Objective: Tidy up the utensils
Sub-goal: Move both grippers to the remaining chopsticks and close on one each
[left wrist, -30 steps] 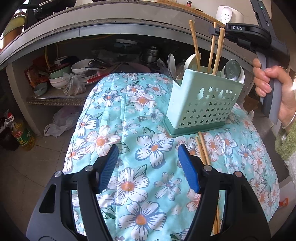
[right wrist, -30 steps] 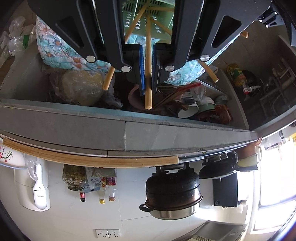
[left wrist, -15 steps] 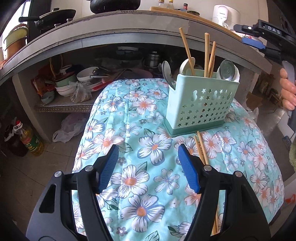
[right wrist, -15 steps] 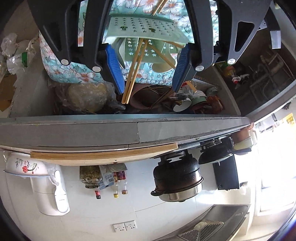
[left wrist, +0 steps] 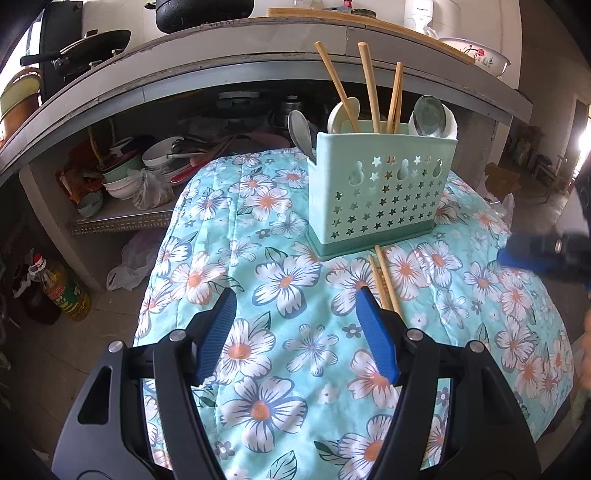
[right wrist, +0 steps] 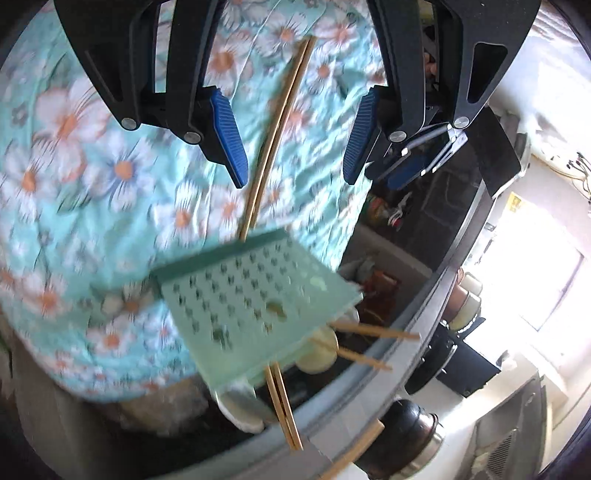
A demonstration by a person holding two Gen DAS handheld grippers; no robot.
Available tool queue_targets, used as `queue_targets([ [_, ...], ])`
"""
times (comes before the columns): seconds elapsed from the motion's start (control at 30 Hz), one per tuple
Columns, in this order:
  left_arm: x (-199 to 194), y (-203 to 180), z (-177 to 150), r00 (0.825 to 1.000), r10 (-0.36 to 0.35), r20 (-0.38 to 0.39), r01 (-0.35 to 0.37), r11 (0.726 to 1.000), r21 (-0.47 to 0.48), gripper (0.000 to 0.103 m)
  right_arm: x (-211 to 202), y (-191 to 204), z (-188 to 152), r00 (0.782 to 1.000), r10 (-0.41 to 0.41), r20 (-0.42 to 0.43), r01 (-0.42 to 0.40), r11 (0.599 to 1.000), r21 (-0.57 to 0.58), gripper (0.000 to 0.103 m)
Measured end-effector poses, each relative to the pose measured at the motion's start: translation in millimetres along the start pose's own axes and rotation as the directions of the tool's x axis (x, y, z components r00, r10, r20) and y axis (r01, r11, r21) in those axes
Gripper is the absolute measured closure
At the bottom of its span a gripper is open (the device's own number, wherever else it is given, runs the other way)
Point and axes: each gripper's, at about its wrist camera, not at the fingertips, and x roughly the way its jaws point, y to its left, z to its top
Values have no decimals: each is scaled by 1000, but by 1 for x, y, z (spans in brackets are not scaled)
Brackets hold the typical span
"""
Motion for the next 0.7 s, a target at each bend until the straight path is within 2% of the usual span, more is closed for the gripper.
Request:
queue_targets([
  [0.13, 0, -5, 0, 1000, -19, -11, 19, 1000, 3, 39, 40, -15, -35, 988, 103, -118, -88, 988, 125, 50],
  [0.33, -1, -9, -3, 1000, -24, -18, 24, 1000, 7, 39, 78, -17, -61, 974, 79, -211, -46, 987, 156, 62],
  [0.47, 2, -7, -8, 999, -39, -24, 39, 999, -4, 39, 87, -23, -66, 973, 68, -219, -27, 983, 184, 70],
  [0.53, 5, -1, -14, 996, -82, -37, 81, 996, -34, 39, 85, -26, -68, 975, 72, -212, -30, 980, 195, 71],
  [0.6, 11, 8, -23, 986, -158, -55, 152, 984, -89, 39, 78, -32, -68, 977, 74, -202, -32, 978, 206, 72],
  [0.63, 15, 13, -28, 977, -204, -68, 194, 973, -129, 39, 76, -34, -67, 978, 75, -196, -32, 977, 211, 72],
  [0.7, 22, 23, -41, 946, -315, -82, 292, 932, -214, 42, 73, -38, -65, 979, 78, -187, -34, 973, 227, 73],
])
